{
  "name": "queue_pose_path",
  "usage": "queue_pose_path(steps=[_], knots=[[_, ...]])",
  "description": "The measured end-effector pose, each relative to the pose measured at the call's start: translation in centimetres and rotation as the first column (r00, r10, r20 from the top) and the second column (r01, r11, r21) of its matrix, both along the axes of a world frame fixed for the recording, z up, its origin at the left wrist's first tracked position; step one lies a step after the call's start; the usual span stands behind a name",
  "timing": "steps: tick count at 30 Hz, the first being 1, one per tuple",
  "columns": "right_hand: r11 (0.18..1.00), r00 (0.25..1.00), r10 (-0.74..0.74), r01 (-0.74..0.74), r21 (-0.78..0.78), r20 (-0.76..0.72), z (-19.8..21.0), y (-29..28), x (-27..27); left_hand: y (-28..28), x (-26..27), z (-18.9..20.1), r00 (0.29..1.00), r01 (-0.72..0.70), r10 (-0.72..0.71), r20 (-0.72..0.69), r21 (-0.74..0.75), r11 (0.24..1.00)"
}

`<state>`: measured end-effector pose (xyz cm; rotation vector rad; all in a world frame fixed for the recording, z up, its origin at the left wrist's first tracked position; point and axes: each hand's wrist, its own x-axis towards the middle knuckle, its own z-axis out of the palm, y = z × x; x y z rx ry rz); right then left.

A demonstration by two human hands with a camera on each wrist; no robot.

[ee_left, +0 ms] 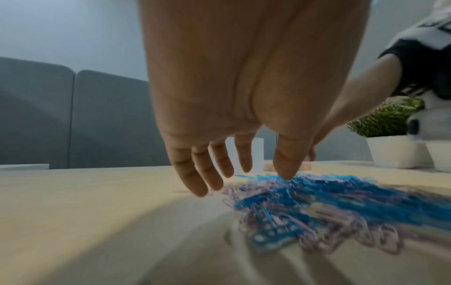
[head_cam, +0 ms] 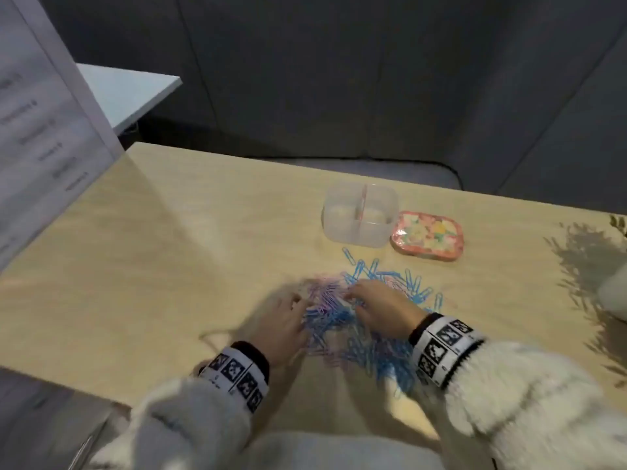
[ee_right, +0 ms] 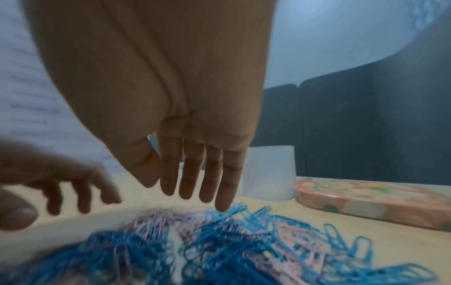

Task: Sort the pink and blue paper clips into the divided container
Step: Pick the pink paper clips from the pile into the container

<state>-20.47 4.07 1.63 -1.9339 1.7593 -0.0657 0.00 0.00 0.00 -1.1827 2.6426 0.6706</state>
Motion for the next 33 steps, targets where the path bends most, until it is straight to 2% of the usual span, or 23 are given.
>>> queue_pose_path(steps=[3,7,9,11,13,15,19,21,23,27,33], knots=[[0.995,0.994,0.084,-0.087,-0.048,-0.062,-2.2,-0.8,1.0,0.1,-1.3,-2.1,0.999,0.032,-0.031,0.017,-0.051,0.998],[0.984,0.970,0.176,-0.178,0.004,-0.169,-4.0,0.3,1.0,1.1,-1.8,-3.8,0.992,0.109,-0.105,0.068,-0.064,0.992],[0.985,0.966,0.168,-0.174,-0.015,-0.197,-3.8,1.0,0.5,1.9,-1.9,-3.4,0.991,0.132,-0.133,0.000,-0.127,0.983],[0.985,0.968,0.166,-0.172,-0.020,-0.188,-3.8,1.3,-0.3,2.3,-1.9,-3.5,0.984,0.164,-0.170,-0.049,-0.115,0.980],[0.994,0.988,0.103,-0.107,-0.027,-0.114,-2.9,0.6,-0.7,1.9,-1.9,-3.0,0.987,0.146,-0.149,-0.057,-0.050,0.988],[0.996,0.999,0.010,-0.014,-0.086,-0.046,-2.6,-1.2,-0.8,0.5,-1.9,-2.8,0.988,0.087,-0.096,-0.117,-0.078,0.993],[0.979,0.982,-0.188,0.185,-0.086,-0.031,-3.1,-4.4,-0.6,-3.7,-1.8,-2.1,0.974,-0.075,0.061,-0.219,-0.058,0.995],[0.972,0.973,-0.229,0.226,-0.055,-0.037,-3.3,-5.3,-0.7,-5.4,-1.8,-2.0,0.971,-0.133,0.116,-0.212,-0.072,0.988],[0.974,0.975,-0.223,0.223,-0.032,-0.009,-3.6,-5.9,-0.9,-6.4,-2.2,-2.0,0.974,-0.136,0.117,-0.194,-0.088,0.987],[0.979,0.979,-0.203,0.203,-0.007,-0.010,-4.2,-6.2,-0.8,-7.2,-4.9,-2.0,0.990,-0.054,0.047,-0.135,-0.055,0.997],[0.946,0.951,-0.308,0.309,0.092,-0.031,-4.1,-4.5,-3.3,-7.8,-5.9,-2.8,0.993,-0.065,0.059,-0.102,-0.056,0.996]])
